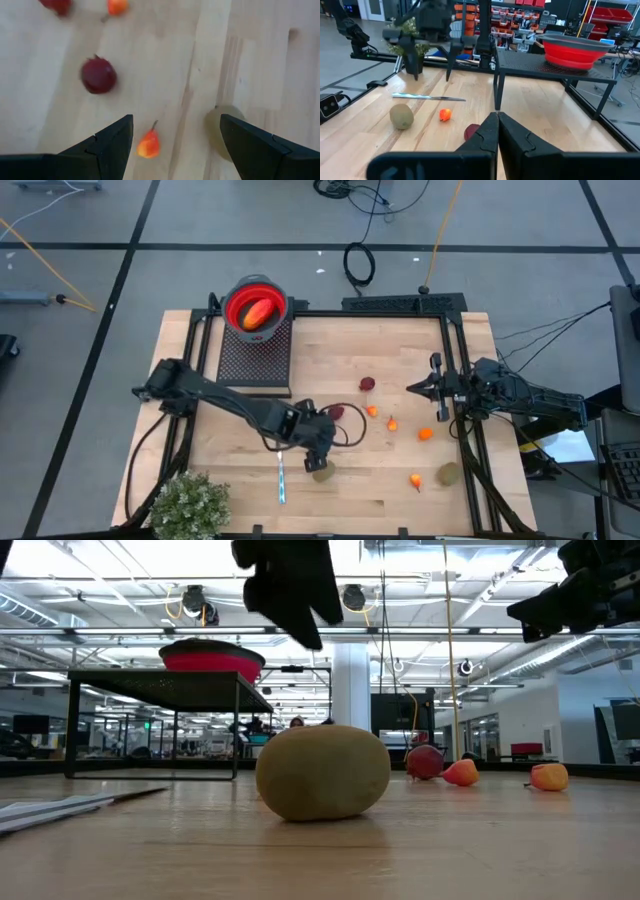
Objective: Pick & Place Fruit
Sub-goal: Put the peach into the red strainer bowl on the shelf
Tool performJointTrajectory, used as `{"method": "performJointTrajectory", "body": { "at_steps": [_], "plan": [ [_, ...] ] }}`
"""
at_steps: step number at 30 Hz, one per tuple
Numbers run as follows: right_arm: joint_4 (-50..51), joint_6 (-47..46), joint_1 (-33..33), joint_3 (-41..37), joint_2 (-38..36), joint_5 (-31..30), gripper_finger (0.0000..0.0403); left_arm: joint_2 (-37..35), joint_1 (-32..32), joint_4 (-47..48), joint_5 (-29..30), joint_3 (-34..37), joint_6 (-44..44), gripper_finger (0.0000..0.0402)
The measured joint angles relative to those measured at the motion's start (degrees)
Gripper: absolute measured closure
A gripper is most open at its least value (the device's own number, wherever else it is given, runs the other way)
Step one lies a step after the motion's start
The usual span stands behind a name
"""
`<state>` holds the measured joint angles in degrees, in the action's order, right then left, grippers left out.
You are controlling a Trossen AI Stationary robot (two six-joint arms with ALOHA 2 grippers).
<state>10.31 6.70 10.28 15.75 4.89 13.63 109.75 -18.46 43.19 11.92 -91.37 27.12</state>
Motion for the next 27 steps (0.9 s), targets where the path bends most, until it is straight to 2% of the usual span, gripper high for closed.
{"method": "performJointTrajectory", "body": {
  "at_steps": [8, 14, 19, 27],
  "plan": [
    [1.5, 0.0, 0.0, 0.0, 0.0, 0.0, 0.0403, 5.8, 0.0, 0.2, -4.5, 0.0, 0.1, 0.0103],
    [1.6, 0.0, 0.0, 0.0, 0.0, 0.0, 0.0403, 7.4, -0.1, 3.3, -4.2, 0.0, 0.2, 0.0103],
    [1.8, 0.0, 0.0, 0.0, 0.0, 0.0, 0.0403, 7.4, 0.0, 8.1, -0.9, 0.0, 0.1, 0.0103],
    [2.0, 0.0, 0.0, 0.0, 0.0, 0.0, 0.0403, 8.3, 0.2, 7.3, -1.0, 0.0, -3.3, 0.0103]
  ]
}}
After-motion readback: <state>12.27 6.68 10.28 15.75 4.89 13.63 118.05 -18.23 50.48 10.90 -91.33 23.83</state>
